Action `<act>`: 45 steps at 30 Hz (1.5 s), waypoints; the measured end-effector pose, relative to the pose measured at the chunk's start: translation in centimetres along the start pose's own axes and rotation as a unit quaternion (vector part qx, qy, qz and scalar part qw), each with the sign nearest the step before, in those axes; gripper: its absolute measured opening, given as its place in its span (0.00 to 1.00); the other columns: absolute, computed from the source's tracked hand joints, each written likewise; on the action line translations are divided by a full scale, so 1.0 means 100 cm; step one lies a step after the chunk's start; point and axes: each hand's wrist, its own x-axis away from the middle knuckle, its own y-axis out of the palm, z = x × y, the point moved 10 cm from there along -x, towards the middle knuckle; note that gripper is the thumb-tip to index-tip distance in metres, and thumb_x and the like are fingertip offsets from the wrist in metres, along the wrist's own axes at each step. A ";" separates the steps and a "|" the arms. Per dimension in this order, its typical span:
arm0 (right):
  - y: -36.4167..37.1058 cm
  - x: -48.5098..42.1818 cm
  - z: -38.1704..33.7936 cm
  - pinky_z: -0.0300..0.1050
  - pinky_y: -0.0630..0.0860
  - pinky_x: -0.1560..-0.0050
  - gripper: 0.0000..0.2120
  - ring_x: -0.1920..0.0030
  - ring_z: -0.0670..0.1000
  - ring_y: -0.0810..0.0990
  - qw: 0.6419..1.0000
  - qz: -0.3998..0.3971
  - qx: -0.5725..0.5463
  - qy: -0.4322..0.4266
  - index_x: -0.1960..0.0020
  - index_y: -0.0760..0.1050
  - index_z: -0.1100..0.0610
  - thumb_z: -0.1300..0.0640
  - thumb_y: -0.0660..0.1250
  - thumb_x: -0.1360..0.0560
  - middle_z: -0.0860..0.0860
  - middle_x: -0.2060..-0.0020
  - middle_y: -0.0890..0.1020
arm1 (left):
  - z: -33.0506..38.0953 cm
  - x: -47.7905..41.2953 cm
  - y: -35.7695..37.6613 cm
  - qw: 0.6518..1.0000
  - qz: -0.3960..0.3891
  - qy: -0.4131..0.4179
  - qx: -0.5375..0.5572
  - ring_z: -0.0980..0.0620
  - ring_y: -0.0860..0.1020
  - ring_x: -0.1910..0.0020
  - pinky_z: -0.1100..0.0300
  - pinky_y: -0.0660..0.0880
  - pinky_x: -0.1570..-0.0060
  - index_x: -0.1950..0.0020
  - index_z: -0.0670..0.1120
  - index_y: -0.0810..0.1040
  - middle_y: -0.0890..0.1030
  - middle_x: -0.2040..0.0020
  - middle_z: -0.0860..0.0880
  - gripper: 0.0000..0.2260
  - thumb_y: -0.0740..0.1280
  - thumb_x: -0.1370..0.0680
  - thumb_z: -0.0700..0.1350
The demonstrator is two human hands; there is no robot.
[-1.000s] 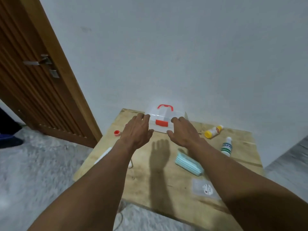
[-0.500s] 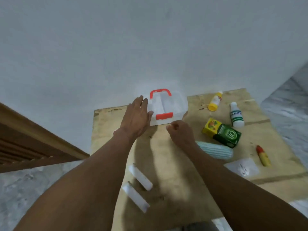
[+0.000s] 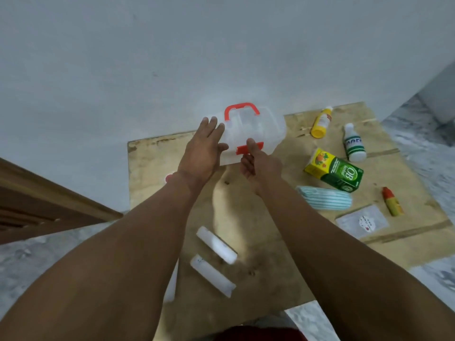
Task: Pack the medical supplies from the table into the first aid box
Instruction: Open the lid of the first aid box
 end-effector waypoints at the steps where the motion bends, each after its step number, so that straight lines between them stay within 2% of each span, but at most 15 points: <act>1: 0.000 -0.002 0.001 0.48 0.84 0.52 0.19 0.64 0.49 0.80 1.000 0.000 -0.005 0.005 0.43 0.79 0.61 0.52 0.78 0.28 0.55 0.57 0.85 | 0.000 -0.001 0.000 1.000 0.003 0.001 -0.001 0.31 0.70 0.31 0.44 0.75 0.43 0.36 0.33 0.77 0.75 0.33 0.33 0.18 0.72 0.25 0.34; 6: 0.006 -0.010 0.008 0.48 0.82 0.53 0.25 0.58 0.50 0.82 0.998 -0.039 -0.050 0.015 0.34 0.76 0.59 0.54 0.77 0.28 0.55 0.48 0.84 | 0.000 -0.001 -0.003 1.000 0.022 -0.003 -0.011 0.33 0.72 0.32 0.48 0.75 0.42 0.37 0.35 0.79 0.77 0.34 0.36 0.19 0.74 0.27 0.34; 10: 0.013 -0.003 0.002 0.54 0.81 0.43 0.09 0.53 0.53 0.82 0.995 -0.028 -0.100 0.004 0.50 0.76 0.56 0.59 0.75 0.26 0.55 0.52 0.83 | 0.001 -0.002 -0.005 1.000 0.029 -0.001 -0.011 0.34 0.73 0.33 0.49 0.77 0.46 0.38 0.35 0.80 0.78 0.35 0.37 0.19 0.74 0.28 0.34; 13: 0.000 0.002 -0.006 0.50 0.81 0.49 0.09 0.62 0.51 0.80 0.999 0.026 -0.014 -0.032 0.54 0.77 0.59 0.58 0.76 0.27 0.53 0.60 0.81 | -0.001 0.000 -0.003 1.000 0.021 -0.015 -0.007 0.35 0.73 0.32 0.48 0.77 0.45 0.37 0.36 0.79 0.77 0.34 0.37 0.18 0.74 0.27 0.35; 16: -0.004 0.015 -0.021 0.47 0.78 0.59 0.11 0.67 0.49 0.76 0.996 -0.001 0.055 -0.076 0.56 0.78 0.62 0.56 0.77 0.28 0.54 0.64 0.79 | -0.004 0.000 -0.002 0.999 0.009 -0.037 0.013 0.37 0.68 0.28 0.46 0.73 0.37 0.34 0.36 0.77 0.74 0.30 0.38 0.19 0.72 0.24 0.37; 18: -0.002 0.023 -0.040 0.44 0.79 0.58 0.14 0.64 0.48 0.79 0.984 -0.029 0.119 -0.129 0.50 0.79 0.63 0.55 0.77 0.28 0.52 0.62 0.81 | -0.004 -0.001 -0.004 0.999 0.010 -0.044 0.020 0.40 0.66 0.26 0.48 0.71 0.35 0.32 0.37 0.76 0.73 0.28 0.39 0.19 0.71 0.23 0.37; 20: 0.004 0.030 -0.068 0.42 0.80 0.53 0.13 0.59 0.45 0.81 0.947 -0.044 0.233 -0.219 0.48 0.79 0.59 0.55 0.77 0.28 0.47 0.59 0.82 | -0.004 -0.001 -0.003 0.998 0.007 -0.054 0.032 0.43 0.64 0.24 0.51 0.68 0.33 0.31 0.39 0.75 0.71 0.27 0.42 0.20 0.70 0.22 0.38; 24: 0.012 0.031 -0.106 0.41 0.71 0.55 0.12 0.58 0.48 0.78 0.787 -0.018 0.494 -0.370 0.50 0.75 0.56 0.56 0.76 0.28 0.46 0.59 0.78 | -0.002 0.001 -0.007 0.998 0.016 -0.041 0.036 0.42 0.66 0.25 0.50 0.71 0.36 0.32 0.38 0.76 0.72 0.28 0.41 0.19 0.71 0.23 0.39; 27: 0.016 0.022 -0.126 0.45 0.69 0.57 0.16 0.55 0.55 0.78 0.667 -0.013 0.581 -0.466 0.49 0.75 0.56 0.54 0.78 0.30 0.52 0.59 0.76 | -0.003 0.003 -0.006 0.999 0.031 -0.024 0.025 0.39 0.70 0.28 0.49 0.73 0.38 0.34 0.37 0.78 0.75 0.31 0.39 0.19 0.72 0.24 0.40; 30: 0.022 0.018 -0.137 0.51 0.73 0.50 0.16 0.49 0.60 0.77 0.572 -0.033 0.611 -0.546 0.48 0.80 0.52 0.50 0.79 0.33 0.57 0.52 0.76 | -0.007 0.004 -0.002 0.999 0.028 -0.027 0.031 0.40 0.69 0.28 0.49 0.69 0.35 0.33 0.38 0.78 0.74 0.30 0.39 0.23 0.64 0.20 0.53; 32: 0.025 0.015 -0.138 0.55 0.74 0.43 0.13 0.40 0.62 0.75 0.558 -0.078 0.603 -0.565 0.50 0.81 0.50 0.52 0.79 0.33 0.60 0.42 0.76 | -0.009 0.007 -0.003 0.998 0.040 -0.035 0.044 0.44 0.66 0.26 0.53 0.67 0.32 0.31 0.40 0.77 0.71 0.27 0.41 0.27 0.58 0.19 0.59; 36: 0.033 0.007 -0.132 0.54 0.68 0.33 0.10 0.32 0.63 0.71 0.538 -0.186 0.592 -0.571 0.50 0.83 0.51 0.57 0.77 0.30 0.62 0.36 0.73 | -0.019 0.019 -0.005 0.980 0.096 -0.142 0.102 0.52 0.62 0.24 0.64 0.61 0.30 0.25 0.45 0.69 0.63 0.22 0.47 0.27 0.68 0.22 0.53; 38: 0.036 0.007 -0.128 0.53 0.66 0.30 0.08 0.31 0.63 0.70 0.532 -0.217 0.582 -0.576 0.50 0.83 0.53 0.58 0.75 0.29 0.63 0.36 0.73 | -0.031 0.032 0.005 0.949 0.118 -0.232 0.179 0.52 0.62 0.24 0.55 0.63 0.26 0.22 0.48 0.63 0.64 0.22 0.49 0.33 0.72 0.23 0.51; 41: 0.035 0.011 -0.121 0.58 0.65 0.27 0.07 0.32 0.64 0.71 0.498 -0.245 0.568 -0.607 0.52 0.84 0.54 0.54 0.71 0.29 0.64 0.37 0.75 | -0.037 0.046 0.022 0.901 0.145 -0.298 0.280 0.54 0.72 0.31 0.48 0.72 0.32 0.26 0.52 0.68 0.75 0.30 0.55 0.28 0.72 0.24 0.47; 45: 0.036 0.006 -0.108 0.63 0.61 0.26 0.14 0.30 0.67 0.69 0.457 -0.258 0.582 -0.621 0.50 0.83 0.56 0.48 0.71 0.29 0.65 0.35 0.74 | -0.030 0.051 0.027 0.872 0.179 -0.316 0.328 0.66 0.79 0.43 0.64 0.78 0.45 0.27 0.50 0.71 0.78 0.40 0.63 0.24 0.70 0.22 0.43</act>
